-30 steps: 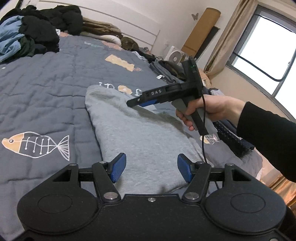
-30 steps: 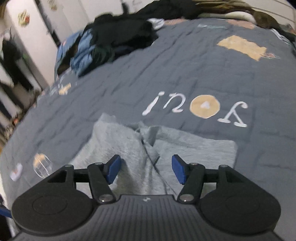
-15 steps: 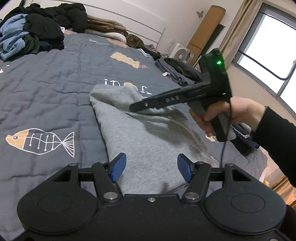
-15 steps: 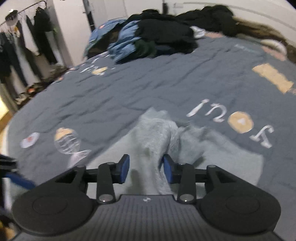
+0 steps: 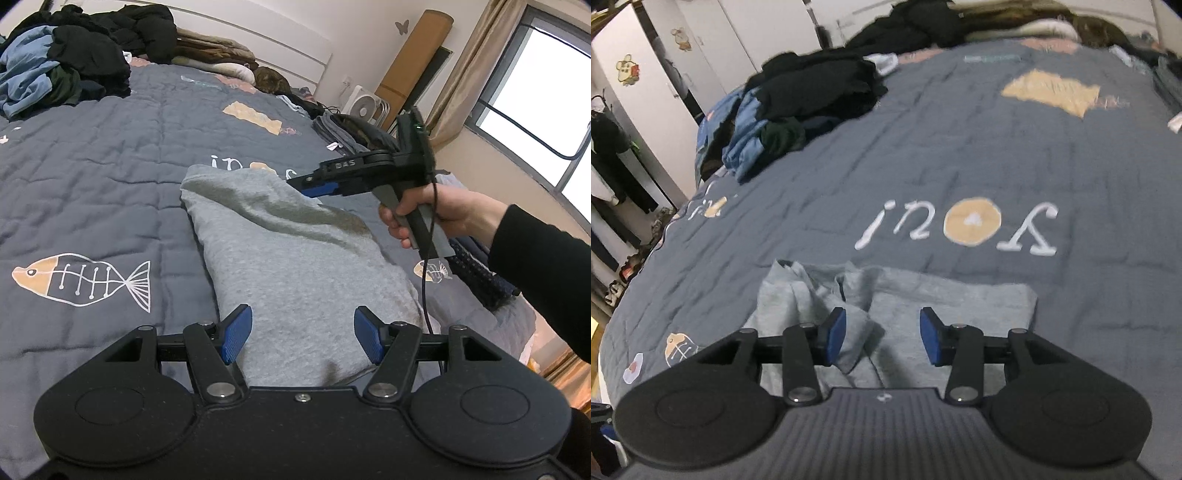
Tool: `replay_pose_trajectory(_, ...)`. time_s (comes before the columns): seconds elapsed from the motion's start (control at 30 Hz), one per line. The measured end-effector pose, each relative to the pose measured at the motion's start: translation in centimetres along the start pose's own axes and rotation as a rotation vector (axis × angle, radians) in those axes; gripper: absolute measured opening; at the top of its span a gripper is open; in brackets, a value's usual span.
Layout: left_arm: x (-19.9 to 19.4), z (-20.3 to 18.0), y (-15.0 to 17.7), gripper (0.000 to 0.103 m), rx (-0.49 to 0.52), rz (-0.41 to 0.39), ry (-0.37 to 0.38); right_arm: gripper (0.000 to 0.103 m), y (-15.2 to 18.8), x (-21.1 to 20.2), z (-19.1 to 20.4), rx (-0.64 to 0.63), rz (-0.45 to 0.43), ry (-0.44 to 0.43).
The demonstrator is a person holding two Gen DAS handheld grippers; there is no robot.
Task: Fold clothes
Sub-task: 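Press the folded grey shirt flat with the right gripper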
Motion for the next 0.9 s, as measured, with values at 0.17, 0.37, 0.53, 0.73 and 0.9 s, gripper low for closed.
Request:
replay_pose_trajectory(0.17,0.0,0.1,0.0,0.061,0.000,0.003,-0.003,0.043,0.5,2.6,2.2,-0.069,0.064,-0.028)
replay_pose_trajectory(0.37,0.1,0.3,0.0,0.061,-0.003,0.010,-0.020,0.020,0.3,3.5,3.4,-0.094,0.085,0.005)
replay_pose_trajectory(0.53,0.1,0.2,0.0,0.061,-0.001,0.008,-0.019,0.007,-1.5,0.6,3.6,-0.190,-0.037,0.128)
replay_pose_trajectory(0.73,0.2,0.1,0.2,0.061,0.010,0.018,-0.030,0.006,-4.1,-1.9,4.3,-0.375,-0.187,0.305)
replay_pose_trajectory(0.9,0.2,0.0,0.3,0.061,0.013,0.018,-0.036,0.012,-3.4,0.2,2.5,-0.268,-0.018,0.172)
Point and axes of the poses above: each gripper's, at about its wrist camera, not at the fingertips, and x roughly the way its jaws point, z to its left, y to its underside, the point moved 1 cm from there along x, roughly the way its jaws point
